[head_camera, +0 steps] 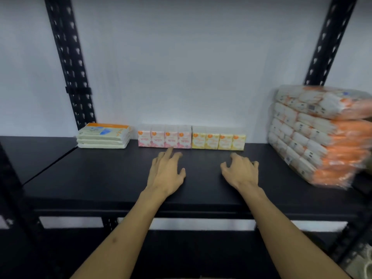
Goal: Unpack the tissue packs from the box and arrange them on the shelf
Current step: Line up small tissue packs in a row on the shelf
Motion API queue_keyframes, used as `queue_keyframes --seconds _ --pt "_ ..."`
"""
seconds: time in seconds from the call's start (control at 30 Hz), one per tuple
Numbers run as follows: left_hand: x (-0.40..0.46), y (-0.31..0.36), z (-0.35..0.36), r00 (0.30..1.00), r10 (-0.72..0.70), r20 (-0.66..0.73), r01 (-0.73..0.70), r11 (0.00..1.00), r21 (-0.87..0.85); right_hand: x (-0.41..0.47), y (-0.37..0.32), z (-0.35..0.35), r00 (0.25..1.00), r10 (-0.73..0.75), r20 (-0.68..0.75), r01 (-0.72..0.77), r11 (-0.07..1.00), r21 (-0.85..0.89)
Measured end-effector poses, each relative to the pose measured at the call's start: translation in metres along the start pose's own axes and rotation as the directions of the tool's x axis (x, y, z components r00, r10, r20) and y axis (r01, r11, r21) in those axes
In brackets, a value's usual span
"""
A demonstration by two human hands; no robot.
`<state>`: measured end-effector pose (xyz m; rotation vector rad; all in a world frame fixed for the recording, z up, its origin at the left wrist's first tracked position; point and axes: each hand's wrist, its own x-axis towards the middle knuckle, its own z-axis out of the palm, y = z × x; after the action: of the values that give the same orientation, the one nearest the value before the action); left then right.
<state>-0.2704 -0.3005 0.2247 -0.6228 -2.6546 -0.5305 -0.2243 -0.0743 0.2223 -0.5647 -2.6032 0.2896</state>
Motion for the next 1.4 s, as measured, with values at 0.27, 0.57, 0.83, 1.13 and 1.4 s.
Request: queue_keyframes --seconds 0.27,0.57,0.83,1.13,1.4 --pt "-0.071 0.013 -0.007 0.985 0.030 0.168 -0.047 0.994 0.095 -0.058 0.005 -0.020 0.991 -0.078 0.113 0.074 0.997 0.036" --pt "-0.160 0.029 0.025 0.994 0.029 -0.104 -0.029 1.000 0.003 -0.149 0.018 -0.003 0.987 -0.156 -0.044 0.158 0.987 0.042" --pt "-0.279 0.027 0.066 0.933 -0.037 0.357 0.203 0.876 -0.438 -0.264 0.027 0.050 0.998 -0.055 -0.022 0.060 0.926 0.373" --pt "-0.406 -0.026 0.171 0.542 -0.127 0.831 0.526 0.822 -0.218 -0.429 0.098 0.179 0.261 0.107 0.959 -0.250 0.967 -0.040" --pt "-0.422 -0.046 0.198 0.297 -0.386 0.874 0.556 0.813 0.170 -0.419 0.099 0.205 0.110 0.113 0.988 -0.186 0.978 -0.091"
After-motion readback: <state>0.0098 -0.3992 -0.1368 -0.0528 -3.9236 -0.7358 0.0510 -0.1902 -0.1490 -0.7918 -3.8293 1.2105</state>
